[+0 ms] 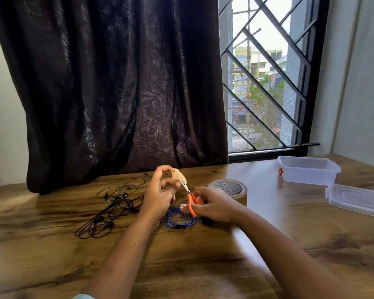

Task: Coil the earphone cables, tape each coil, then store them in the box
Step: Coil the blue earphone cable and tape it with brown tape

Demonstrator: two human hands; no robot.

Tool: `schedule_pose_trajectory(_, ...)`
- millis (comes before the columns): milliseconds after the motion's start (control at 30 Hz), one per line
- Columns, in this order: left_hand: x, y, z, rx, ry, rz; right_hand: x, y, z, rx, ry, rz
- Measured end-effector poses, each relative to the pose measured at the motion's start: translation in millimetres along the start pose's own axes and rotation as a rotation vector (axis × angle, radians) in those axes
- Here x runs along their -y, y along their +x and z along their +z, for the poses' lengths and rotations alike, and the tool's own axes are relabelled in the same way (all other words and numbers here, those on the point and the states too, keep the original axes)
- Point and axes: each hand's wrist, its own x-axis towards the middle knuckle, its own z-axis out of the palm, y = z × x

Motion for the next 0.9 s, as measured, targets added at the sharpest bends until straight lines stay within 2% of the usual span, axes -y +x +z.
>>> schedule_pose_trajectory(333, 2, 0, 1, 0.017, 0.017, 0.016, -4, 3, 1, -0.076, 0.02, -0.041)
schedule_pose_trajectory(900, 5, 2, -1, -0.004, 0.042, -0.008, -11, 3, -2, -0.109, 0.046, -0.076)
